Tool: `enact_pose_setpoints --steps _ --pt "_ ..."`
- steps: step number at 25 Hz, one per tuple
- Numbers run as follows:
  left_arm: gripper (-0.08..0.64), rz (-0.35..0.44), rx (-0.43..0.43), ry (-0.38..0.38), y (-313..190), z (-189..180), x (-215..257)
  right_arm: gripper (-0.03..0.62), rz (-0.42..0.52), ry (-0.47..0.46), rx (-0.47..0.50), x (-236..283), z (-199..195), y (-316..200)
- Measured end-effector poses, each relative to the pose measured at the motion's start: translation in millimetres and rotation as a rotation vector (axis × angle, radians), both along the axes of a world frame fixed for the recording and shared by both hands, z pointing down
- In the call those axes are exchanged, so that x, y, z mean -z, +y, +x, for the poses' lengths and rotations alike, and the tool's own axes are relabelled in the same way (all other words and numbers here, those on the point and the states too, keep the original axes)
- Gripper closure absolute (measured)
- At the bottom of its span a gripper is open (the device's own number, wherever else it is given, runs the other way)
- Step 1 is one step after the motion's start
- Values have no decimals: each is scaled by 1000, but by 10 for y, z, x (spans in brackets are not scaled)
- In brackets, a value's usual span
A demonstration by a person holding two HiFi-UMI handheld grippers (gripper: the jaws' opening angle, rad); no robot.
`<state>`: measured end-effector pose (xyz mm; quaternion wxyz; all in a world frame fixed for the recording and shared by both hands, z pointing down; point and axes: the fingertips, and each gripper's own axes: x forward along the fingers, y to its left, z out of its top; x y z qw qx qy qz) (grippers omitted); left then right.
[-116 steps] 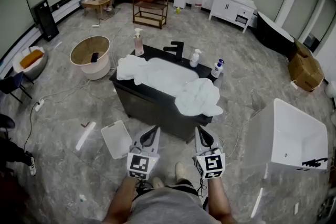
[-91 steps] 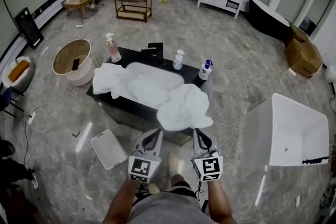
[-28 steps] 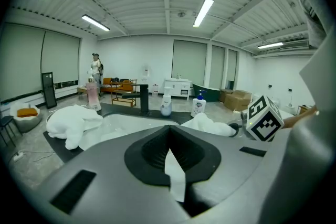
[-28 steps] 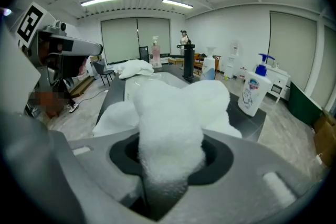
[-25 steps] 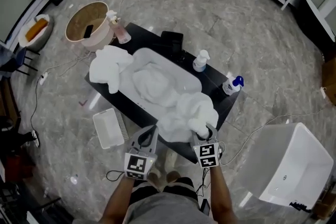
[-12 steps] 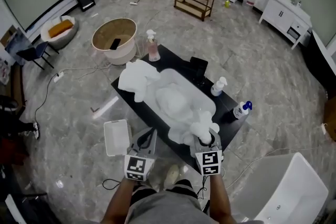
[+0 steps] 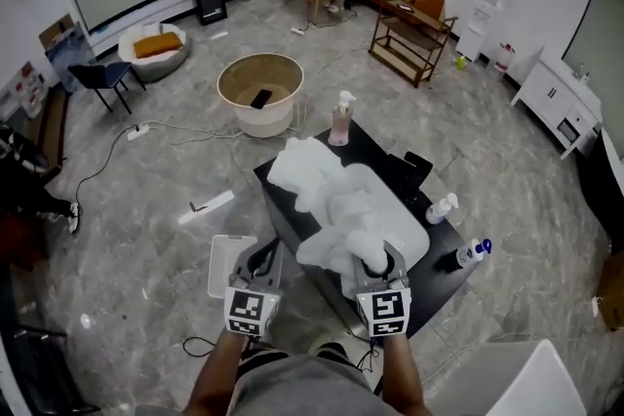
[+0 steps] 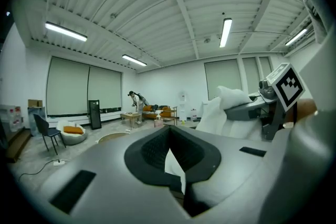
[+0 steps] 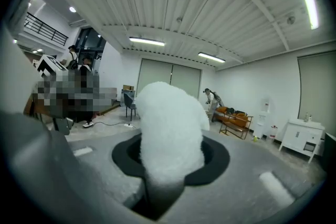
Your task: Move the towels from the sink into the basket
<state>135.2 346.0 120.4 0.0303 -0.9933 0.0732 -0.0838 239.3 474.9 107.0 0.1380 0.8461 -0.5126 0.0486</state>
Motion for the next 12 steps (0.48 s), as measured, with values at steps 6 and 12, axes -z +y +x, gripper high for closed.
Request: enact_pose_setpoints --steps 6,12 --pt "551 16 111 3 -730 -377 87 454 47 21 142 221 -350 -942" --pt "551 22 242 -12 -1370 -890 -54 454 62 10 274 112 -742 -1777"
